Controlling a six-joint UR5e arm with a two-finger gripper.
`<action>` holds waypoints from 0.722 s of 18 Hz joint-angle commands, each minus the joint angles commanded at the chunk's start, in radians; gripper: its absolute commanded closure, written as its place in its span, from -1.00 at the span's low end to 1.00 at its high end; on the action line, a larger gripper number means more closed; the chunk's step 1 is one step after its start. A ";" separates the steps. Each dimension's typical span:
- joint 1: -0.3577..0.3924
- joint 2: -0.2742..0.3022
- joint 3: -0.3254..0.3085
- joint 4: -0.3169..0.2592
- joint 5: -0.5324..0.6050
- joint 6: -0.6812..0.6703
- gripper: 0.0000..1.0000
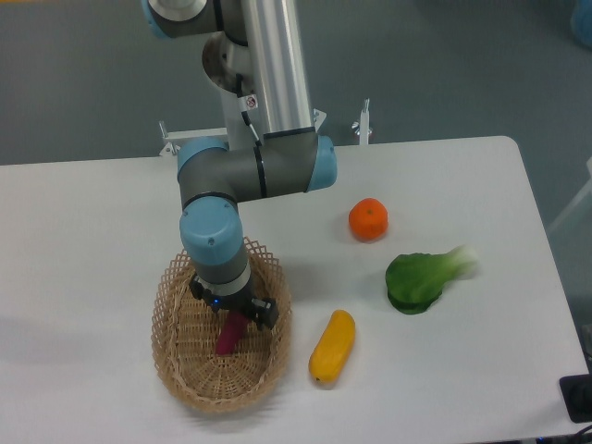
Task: Pick up the sweet potato from the basket
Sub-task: 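Close the gripper around the purple sweet potato in the basket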
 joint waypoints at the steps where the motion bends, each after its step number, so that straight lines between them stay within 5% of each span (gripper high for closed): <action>1: 0.000 0.000 -0.002 0.000 0.000 0.002 0.36; 9: 0.003 0.015 0.012 -0.003 0.000 0.012 0.44; 13: 0.026 0.086 0.035 -0.043 -0.005 0.083 0.44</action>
